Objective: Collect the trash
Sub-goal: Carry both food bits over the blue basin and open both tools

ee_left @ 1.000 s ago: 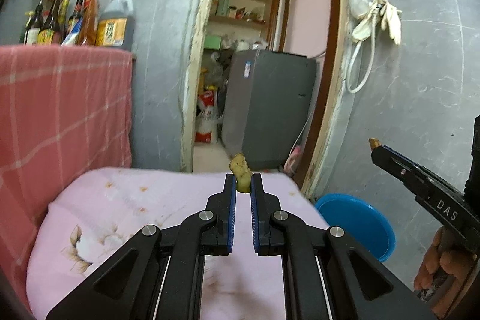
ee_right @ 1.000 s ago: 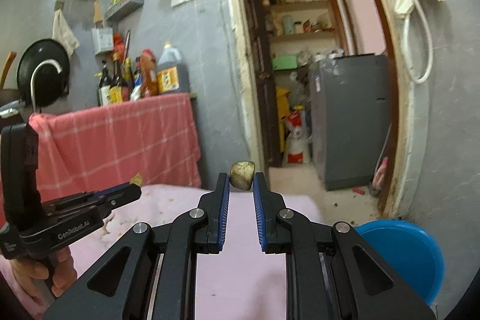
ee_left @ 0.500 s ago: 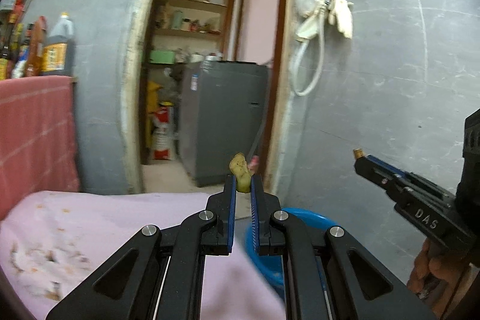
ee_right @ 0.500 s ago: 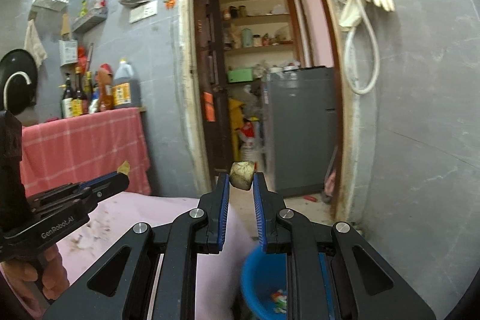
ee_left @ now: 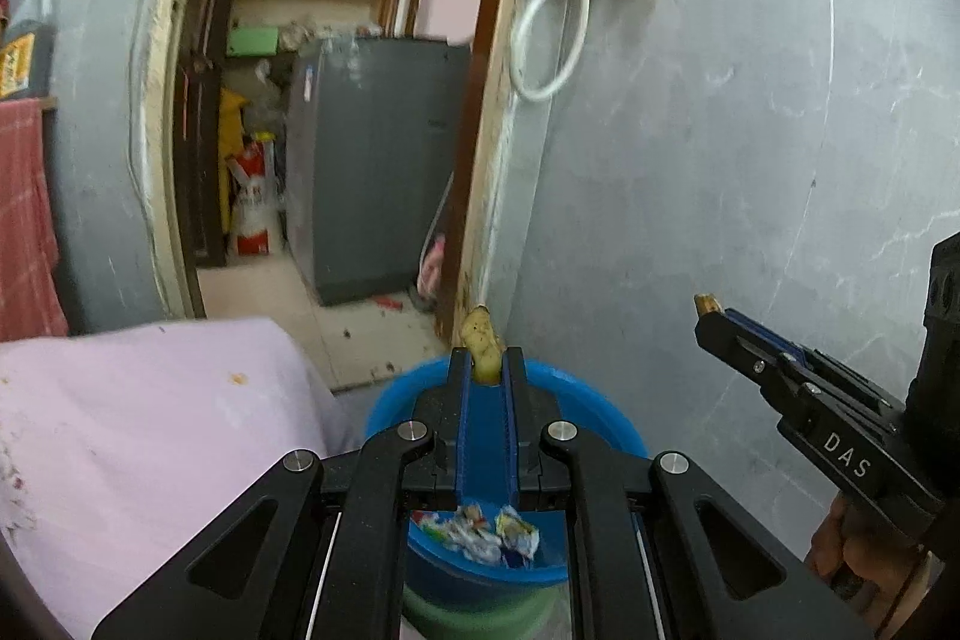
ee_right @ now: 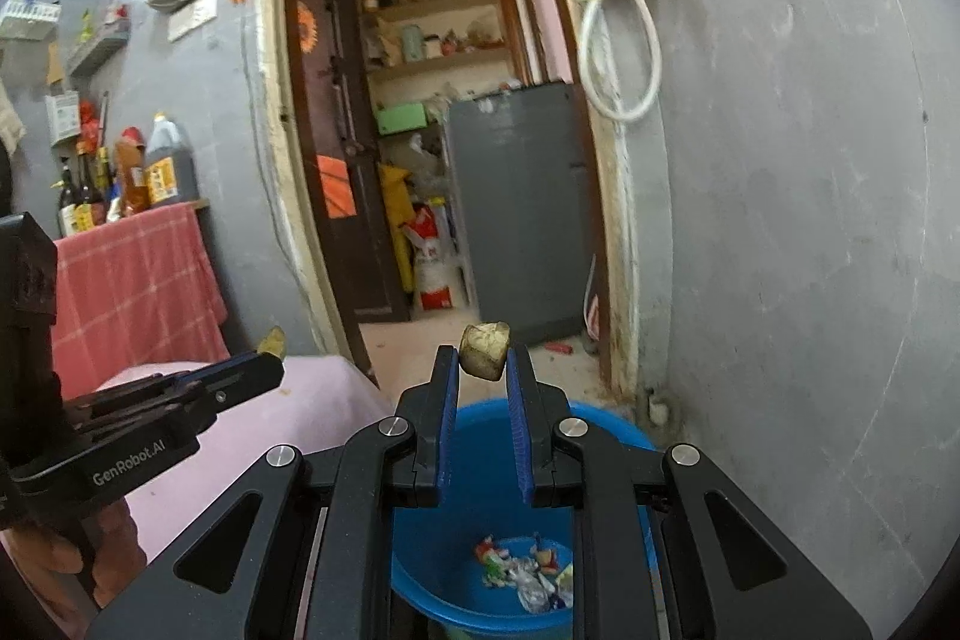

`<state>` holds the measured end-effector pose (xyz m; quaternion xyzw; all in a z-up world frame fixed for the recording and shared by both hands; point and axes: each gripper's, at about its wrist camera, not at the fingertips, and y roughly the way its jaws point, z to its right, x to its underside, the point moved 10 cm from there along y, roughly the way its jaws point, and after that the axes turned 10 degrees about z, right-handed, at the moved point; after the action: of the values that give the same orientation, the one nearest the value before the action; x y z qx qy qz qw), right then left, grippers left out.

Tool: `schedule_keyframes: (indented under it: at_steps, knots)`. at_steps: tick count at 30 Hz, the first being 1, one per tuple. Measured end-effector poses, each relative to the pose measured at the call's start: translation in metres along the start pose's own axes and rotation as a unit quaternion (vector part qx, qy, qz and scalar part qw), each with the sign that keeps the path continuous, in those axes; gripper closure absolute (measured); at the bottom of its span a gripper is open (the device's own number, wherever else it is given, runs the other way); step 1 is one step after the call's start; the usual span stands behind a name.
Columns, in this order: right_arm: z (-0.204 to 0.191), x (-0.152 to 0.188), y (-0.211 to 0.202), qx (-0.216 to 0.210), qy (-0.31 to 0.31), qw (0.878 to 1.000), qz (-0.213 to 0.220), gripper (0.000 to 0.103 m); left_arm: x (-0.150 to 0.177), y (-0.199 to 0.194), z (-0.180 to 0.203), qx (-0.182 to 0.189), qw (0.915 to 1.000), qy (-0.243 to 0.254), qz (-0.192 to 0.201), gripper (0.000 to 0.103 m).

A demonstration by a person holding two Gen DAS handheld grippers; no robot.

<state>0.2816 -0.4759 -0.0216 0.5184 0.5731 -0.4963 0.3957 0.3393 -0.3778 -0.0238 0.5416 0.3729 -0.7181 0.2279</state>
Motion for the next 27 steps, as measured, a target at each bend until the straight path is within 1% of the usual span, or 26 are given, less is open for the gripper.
schedule_keyframes:
  at_steps: [4,7,9,12,16,19,20,22,25,27]
  knots:
    - [0.013,0.019,0.010,0.004,0.018,0.999,-0.028,0.089,0.021,0.021,0.004,0.006,0.9989,0.005,-0.047,0.096]
    - [0.020,0.030,0.018,0.008,0.032,0.998,-0.046,0.088,0.034,0.033,0.003,0.007,0.9974,-0.003,-0.072,0.096]
    - [0.024,0.037,0.023,0.007,0.045,0.997,-0.060,0.088,0.040,0.039,0.001,0.001,0.9966,-0.009,-0.081,0.096]
    - [0.031,0.045,0.026,0.008,0.060,0.995,-0.073,0.088,0.045,0.044,-0.004,-0.006,0.9961,-0.016,-0.087,0.096]
    - [0.034,0.050,0.030,0.009,0.061,0.994,-0.085,0.088,0.049,0.047,-0.007,-0.009,0.9955,-0.022,-0.092,0.095]
    - [0.036,0.052,0.031,0.010,0.064,0.994,-0.090,0.088,0.052,0.049,-0.009,-0.010,0.9942,-0.035,-0.101,0.094]
    - [0.036,0.052,0.032,0.011,0.064,0.994,-0.090,0.088,0.052,0.050,-0.010,-0.007,0.9935,-0.043,-0.105,0.093]
    - [0.036,0.050,0.031,0.013,0.064,0.994,-0.090,0.087,0.051,0.050,-0.011,-0.007,0.9926,-0.053,-0.109,0.084]
    - [0.035,0.048,0.029,0.013,0.065,0.994,-0.088,0.084,0.047,0.049,-0.013,-0.007,0.9926,-0.061,-0.105,0.078]
    - [0.034,0.045,0.027,0.014,0.063,0.994,-0.084,0.075,0.044,0.046,-0.014,-0.007,0.9927,-0.065,-0.101,0.076]
